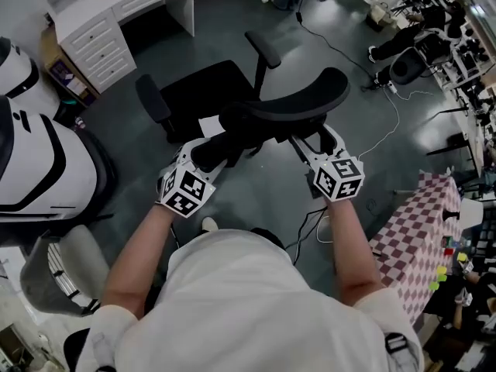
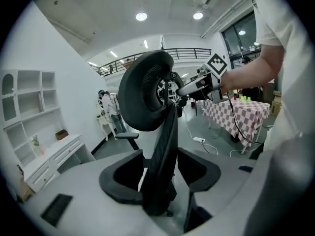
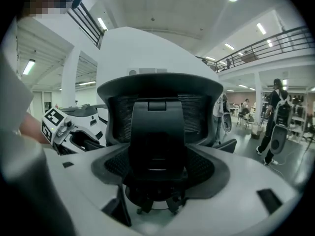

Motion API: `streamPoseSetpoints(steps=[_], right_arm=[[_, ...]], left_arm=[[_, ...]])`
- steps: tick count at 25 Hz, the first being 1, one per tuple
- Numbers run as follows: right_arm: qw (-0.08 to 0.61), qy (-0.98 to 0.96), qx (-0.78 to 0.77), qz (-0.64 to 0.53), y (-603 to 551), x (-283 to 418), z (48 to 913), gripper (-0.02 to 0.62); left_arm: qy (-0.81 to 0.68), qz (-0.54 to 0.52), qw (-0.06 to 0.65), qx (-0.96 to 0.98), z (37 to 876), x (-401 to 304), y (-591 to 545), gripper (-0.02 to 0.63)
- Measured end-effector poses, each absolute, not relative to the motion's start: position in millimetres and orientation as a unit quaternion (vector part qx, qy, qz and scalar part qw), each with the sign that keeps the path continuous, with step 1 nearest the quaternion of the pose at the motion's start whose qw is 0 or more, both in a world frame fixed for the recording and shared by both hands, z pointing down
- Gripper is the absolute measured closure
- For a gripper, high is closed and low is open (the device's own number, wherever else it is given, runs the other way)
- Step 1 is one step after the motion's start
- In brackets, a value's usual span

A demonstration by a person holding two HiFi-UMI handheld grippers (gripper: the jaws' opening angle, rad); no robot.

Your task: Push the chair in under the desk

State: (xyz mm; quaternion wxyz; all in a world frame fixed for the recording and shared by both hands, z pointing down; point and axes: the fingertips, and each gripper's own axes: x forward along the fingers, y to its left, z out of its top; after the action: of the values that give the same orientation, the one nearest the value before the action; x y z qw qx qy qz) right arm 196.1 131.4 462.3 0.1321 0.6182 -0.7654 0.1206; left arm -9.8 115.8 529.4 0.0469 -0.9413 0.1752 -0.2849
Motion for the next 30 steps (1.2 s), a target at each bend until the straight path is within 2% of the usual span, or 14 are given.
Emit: streamPoseSetpoints(steps=[12,30], right_arm=[[0.133,-0.753,0.633,0.123,116,202,464,0.282],[0.123,-0.75,0.637,0.125,67,202,465,0.282]], left_arm=[[0.125,-0.267,0.09,-0.951,535,0,112,0.436],[0.112,-0.279,0.093,-0.949,538,2,58,0.44]])
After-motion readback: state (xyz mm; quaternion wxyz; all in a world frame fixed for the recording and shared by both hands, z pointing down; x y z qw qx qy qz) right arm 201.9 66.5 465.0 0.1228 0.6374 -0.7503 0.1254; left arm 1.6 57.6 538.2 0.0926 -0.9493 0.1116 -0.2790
